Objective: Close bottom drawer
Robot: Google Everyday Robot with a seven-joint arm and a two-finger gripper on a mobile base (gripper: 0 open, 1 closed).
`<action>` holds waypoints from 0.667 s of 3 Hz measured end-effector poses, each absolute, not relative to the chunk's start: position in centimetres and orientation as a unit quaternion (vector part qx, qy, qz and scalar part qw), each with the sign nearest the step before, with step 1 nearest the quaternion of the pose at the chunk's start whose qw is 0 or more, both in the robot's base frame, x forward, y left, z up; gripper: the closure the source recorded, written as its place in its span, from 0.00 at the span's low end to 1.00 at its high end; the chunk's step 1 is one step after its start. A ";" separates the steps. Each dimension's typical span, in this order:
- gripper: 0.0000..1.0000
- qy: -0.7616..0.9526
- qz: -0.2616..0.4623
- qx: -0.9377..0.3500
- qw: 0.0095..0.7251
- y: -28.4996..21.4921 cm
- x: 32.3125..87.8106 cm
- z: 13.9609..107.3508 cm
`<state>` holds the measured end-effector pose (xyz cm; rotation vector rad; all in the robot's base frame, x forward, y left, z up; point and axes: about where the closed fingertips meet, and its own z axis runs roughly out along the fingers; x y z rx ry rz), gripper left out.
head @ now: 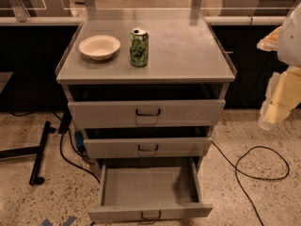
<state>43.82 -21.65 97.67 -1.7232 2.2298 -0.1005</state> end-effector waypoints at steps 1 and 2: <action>0.00 0.780 -0.032 -0.604 0.163 -21.6 43.9 97.2; 0.00 0.772 -0.029 -0.610 0.176 -21.2 43.1 94.4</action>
Offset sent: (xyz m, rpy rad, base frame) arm -0.0077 0.0047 -0.1193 0.0510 -0.0259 0.0248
